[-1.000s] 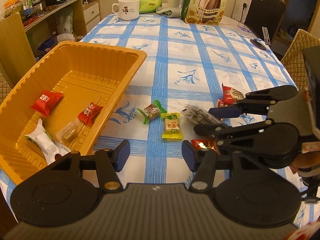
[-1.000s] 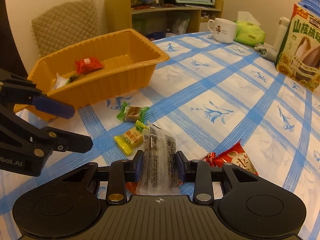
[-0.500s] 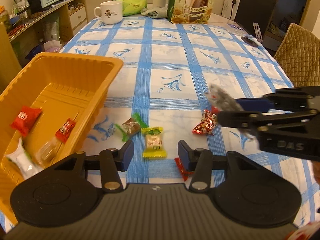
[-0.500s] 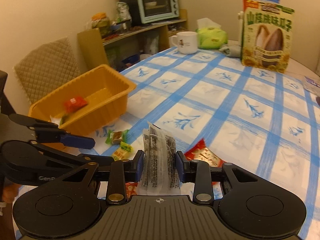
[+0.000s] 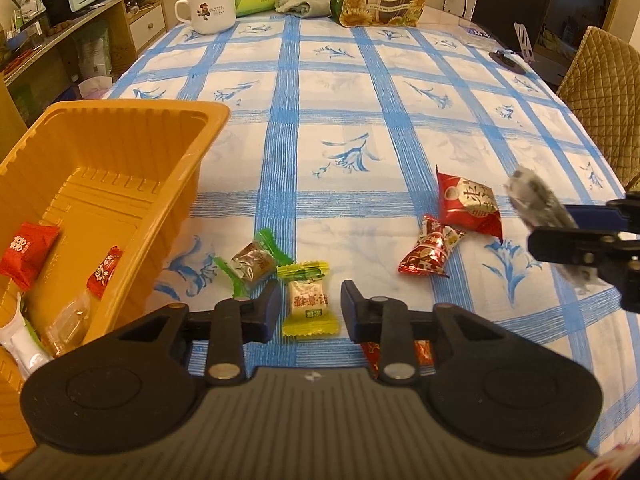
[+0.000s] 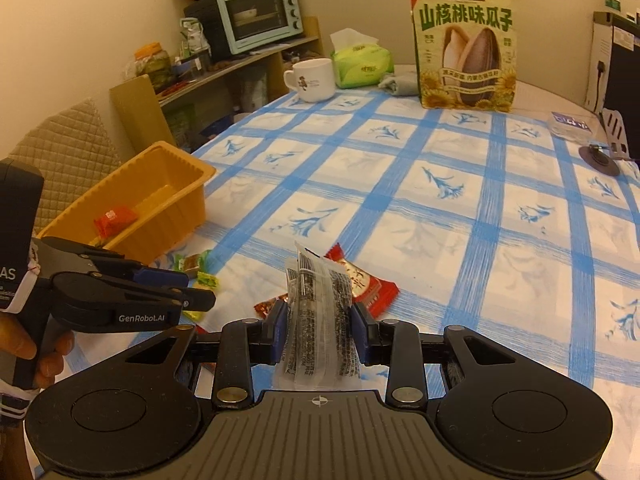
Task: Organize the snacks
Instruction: 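Grasp the clear dark snack packet with the right tool while the left tool grasps the yellow-green candy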
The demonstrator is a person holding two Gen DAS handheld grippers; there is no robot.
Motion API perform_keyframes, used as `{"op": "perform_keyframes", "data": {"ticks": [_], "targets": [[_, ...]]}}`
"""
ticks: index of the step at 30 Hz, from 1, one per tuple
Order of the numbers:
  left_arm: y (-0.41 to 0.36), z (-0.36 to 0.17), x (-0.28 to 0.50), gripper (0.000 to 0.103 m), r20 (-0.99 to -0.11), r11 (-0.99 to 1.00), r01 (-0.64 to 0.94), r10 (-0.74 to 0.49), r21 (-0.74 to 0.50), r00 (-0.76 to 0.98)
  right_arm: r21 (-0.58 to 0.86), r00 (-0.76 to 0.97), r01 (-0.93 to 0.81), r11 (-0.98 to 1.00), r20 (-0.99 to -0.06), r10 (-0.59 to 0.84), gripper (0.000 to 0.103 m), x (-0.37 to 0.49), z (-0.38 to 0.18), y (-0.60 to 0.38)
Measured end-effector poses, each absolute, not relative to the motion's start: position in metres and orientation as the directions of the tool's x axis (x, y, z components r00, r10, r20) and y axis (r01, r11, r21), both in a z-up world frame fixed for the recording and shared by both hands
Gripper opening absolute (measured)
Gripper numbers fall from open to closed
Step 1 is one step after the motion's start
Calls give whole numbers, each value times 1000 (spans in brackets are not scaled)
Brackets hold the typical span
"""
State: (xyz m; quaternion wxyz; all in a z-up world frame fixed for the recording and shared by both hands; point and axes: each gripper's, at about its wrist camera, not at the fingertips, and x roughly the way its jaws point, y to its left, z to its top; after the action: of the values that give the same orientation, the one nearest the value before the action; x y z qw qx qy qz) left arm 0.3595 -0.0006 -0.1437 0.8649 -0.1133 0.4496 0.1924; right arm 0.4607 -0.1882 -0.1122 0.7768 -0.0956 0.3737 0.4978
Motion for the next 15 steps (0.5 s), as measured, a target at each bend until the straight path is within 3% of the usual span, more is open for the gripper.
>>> {"op": "perform_keyframes", "data": {"ticks": [2,15], "targets": [[-1,-147,361,19,-825,902,-432,233,-16,516,224,230,-841,492,-676,700,34,460,-112,-191],[-8,-128,350,18,-803,902,-432,251,-9,541,219,239,-844,489,-664,709,34,450,-103,-200]]}}
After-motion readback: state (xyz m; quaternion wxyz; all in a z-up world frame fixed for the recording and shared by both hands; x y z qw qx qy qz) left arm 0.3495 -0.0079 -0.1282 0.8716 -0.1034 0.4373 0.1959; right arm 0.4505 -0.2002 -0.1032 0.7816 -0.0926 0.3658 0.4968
